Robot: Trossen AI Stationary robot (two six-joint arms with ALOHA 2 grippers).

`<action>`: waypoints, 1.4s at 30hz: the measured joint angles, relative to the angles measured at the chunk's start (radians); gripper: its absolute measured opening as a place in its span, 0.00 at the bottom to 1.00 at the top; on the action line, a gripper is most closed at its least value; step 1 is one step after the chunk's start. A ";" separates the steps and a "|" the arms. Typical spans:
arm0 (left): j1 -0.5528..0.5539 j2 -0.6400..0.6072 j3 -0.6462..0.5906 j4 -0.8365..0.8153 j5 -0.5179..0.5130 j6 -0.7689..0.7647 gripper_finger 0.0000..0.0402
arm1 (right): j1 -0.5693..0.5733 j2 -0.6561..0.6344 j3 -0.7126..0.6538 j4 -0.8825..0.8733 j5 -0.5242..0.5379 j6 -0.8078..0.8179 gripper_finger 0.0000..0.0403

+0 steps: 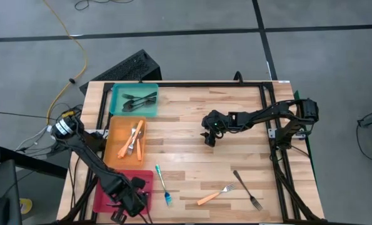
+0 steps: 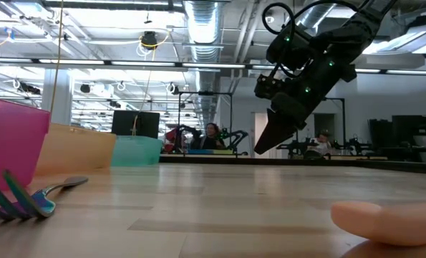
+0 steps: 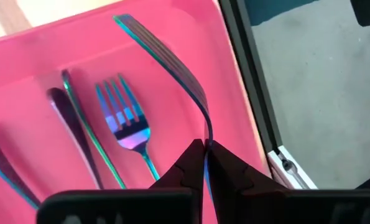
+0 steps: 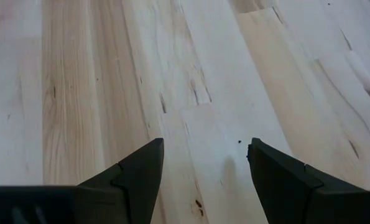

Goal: Sort silverware by color (type)
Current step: Put the blue fork into the pink bin

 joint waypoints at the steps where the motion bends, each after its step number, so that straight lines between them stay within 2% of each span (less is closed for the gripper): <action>1: -0.003 0.000 0.000 0.003 0.000 0.000 0.00 | 0.000 0.000 0.000 0.000 0.000 0.000 0.63; 10: -0.015 0.031 0.000 0.004 0.031 0.043 0.00 | 0.000 0.000 0.000 0.000 0.000 0.000 0.63; 20: -0.014 0.032 0.000 -0.025 -0.011 0.124 0.00 | 0.000 0.000 0.000 0.000 0.000 0.007 0.63; 24: -0.014 0.032 -0.014 0.007 -0.018 0.124 0.00 | 0.000 0.000 0.000 0.000 0.001 0.007 0.63; 28: -0.014 0.032 -0.039 0.031 0.019 0.123 0.00 | 0.000 0.000 0.000 0.000 0.001 0.007 0.63; 35: -0.013 0.031 -0.042 0.029 -0.009 0.158 0.00 | 0.000 0.000 0.000 0.000 0.001 0.008 0.63; 42: -0.014 0.031 -0.091 0.110 0.040 0.146 0.00 | 0.000 0.000 0.000 0.000 0.001 0.008 0.63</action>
